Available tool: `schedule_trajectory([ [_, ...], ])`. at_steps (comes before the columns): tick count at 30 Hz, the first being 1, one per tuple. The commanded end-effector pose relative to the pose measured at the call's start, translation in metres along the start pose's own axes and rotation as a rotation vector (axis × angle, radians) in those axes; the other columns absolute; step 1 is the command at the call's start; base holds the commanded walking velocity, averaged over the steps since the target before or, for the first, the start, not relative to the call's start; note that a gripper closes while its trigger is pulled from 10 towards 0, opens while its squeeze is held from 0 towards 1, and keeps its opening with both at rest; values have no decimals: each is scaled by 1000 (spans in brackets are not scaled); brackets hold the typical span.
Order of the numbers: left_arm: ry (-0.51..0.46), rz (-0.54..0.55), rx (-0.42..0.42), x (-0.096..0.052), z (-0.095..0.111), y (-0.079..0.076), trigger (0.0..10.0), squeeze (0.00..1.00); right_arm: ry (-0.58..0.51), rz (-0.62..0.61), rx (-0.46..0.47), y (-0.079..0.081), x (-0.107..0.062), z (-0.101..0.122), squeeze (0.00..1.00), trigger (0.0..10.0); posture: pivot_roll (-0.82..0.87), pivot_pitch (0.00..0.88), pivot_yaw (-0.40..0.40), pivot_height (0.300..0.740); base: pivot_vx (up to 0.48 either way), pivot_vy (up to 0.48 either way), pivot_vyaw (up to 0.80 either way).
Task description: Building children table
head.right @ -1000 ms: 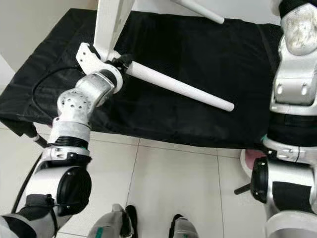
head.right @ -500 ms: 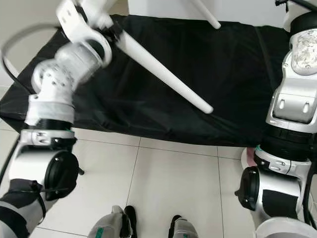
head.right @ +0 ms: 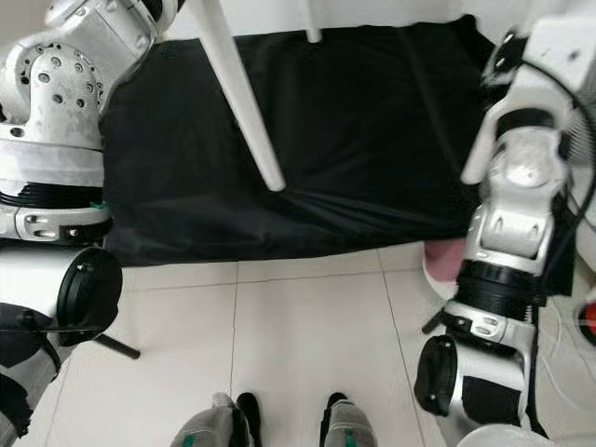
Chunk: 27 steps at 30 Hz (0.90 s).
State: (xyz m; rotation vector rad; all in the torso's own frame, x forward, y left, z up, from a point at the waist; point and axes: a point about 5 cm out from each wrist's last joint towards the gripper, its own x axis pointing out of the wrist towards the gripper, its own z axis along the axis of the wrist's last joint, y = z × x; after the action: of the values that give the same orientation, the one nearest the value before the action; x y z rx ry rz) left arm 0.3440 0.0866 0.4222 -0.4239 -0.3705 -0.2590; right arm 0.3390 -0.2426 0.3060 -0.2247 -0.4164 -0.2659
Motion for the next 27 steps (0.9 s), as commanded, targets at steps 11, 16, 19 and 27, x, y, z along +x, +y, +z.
schedule_trajectory([
  [11,-81,-333,-67,-15,16,-45,0,0,209,576,109,104,-16,-45,0,0,-61,210,140,740,0,0,0],
  [16,-118,-278,27,-16,20,-41,0,0,175,635,97,116,-7,-38,0,0,-55,217,128,740,0,0,0],
  [19,-151,-240,87,-18,23,-38,0,0,158,659,91,126,1,-33,0,0,-50,223,119,740,0,0,0],
  [27,-80,-216,125,-18,10,-32,10000,0,163,663,107,132,2,-34,0,10000,-44,229,110,740,0,0,0],
])
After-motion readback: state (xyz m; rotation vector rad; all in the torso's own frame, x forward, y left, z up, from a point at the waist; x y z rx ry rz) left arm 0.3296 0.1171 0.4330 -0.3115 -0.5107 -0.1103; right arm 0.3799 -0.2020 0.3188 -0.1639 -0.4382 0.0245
